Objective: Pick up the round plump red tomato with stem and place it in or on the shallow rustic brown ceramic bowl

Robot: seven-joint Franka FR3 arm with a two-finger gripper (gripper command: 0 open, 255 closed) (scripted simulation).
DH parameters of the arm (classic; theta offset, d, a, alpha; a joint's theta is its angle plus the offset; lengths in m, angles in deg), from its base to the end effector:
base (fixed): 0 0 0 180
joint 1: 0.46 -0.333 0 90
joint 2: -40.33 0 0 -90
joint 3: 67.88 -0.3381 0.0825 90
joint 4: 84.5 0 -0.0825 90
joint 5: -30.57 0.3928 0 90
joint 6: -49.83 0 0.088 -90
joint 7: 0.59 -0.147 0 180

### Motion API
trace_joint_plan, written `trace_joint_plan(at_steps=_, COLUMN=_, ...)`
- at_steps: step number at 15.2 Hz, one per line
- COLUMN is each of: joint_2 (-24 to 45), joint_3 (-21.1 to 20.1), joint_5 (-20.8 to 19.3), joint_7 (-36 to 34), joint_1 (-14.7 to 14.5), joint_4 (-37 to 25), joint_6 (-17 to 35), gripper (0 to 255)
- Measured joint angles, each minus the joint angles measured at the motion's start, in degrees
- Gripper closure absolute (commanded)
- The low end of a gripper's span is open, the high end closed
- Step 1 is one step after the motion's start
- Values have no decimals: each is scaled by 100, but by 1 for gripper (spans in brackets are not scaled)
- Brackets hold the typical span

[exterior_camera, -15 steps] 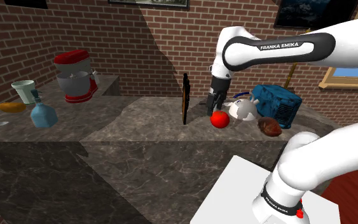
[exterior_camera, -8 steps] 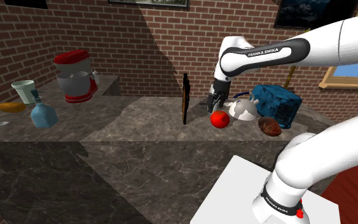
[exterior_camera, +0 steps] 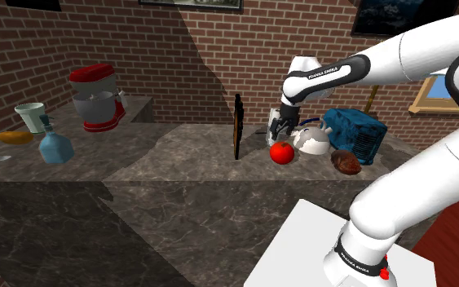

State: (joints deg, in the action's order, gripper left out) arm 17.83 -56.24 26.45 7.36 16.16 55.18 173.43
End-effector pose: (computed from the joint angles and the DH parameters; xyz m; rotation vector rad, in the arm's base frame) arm 0.3835 -0.2133 0.4309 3.0830 -0.4767 0.1650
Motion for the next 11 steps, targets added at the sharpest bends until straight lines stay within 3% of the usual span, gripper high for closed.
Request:
trace_joint_plan(at_steps=6, joint_2=701, joint_3=404, joint_5=-19, joint_7=54, joint_1=305, joint_4=-316, joint_6=618, gripper=0)
trace_joint_plan(at_steps=11, joint_2=952, joint_3=460, joint_5=28, joint_7=78, joint_1=313, joint_4=-222, joint_6=982, gripper=0)
